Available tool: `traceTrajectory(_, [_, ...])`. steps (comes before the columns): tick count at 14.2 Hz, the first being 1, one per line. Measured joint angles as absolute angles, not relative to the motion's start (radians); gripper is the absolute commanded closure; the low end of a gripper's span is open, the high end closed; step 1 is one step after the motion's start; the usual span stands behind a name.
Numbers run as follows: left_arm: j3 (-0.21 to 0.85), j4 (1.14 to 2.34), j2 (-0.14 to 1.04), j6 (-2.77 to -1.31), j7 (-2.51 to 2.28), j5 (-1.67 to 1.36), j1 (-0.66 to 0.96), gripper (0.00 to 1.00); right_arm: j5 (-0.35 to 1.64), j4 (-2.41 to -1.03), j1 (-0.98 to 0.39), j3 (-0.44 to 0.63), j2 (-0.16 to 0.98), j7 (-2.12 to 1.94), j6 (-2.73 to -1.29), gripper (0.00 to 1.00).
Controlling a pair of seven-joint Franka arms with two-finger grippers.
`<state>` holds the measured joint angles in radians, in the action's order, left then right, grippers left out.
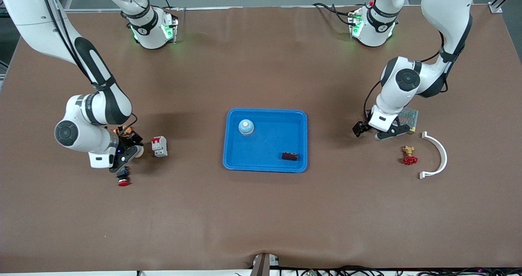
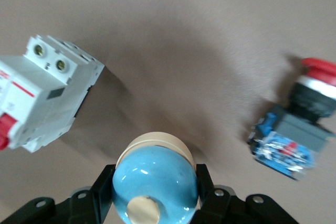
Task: Place electrolytic capacitor and blue bell in tray
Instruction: 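Carry the bell to the tray with the right gripper while the left gripper descends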
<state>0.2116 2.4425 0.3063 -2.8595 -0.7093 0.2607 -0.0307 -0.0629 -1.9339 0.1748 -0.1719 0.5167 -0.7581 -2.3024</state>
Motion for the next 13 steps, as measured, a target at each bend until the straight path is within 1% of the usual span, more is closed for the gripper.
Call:
traceTrajectory(2, [0.215, 2.456, 0.306, -2.864, -0.718, 0.261, -0.031, 0.0, -0.063, -1.874, 0.175, -0.177, 0.489, -0.752, -2.206, 0.45])
traceTrajectory(5, [0.217, 2.469, 0.306, -2.865, -0.728, 0.261, -0.03, 0.0, -0.055, -1.75, 0.174, -0.199, 0.454, -0.686, -2.029, 0.45])
traceTrajectory(7, [0.217, 2.479, 0.306, -2.865, -0.728, 0.261, -0.03, 0.0, -0.025, -1.667, 0.17, -0.224, 0.448, -0.614, -1.947, 0.45])
traceTrajectory(10, [0.217, 2.488, 0.303, -2.865, -0.728, 0.261, -0.031, 0.0, 0.015, -1.601, 0.128, -0.252, 0.448, -0.473, -1.927, 0.45])
traceTrajectory(13, [0.217, 2.489, 0.299, -2.865, -0.728, 0.261, -0.031, 0.0, 0.019, -1.577, 0.026, -0.258, 0.449, -0.25, -1.931, 0.45])
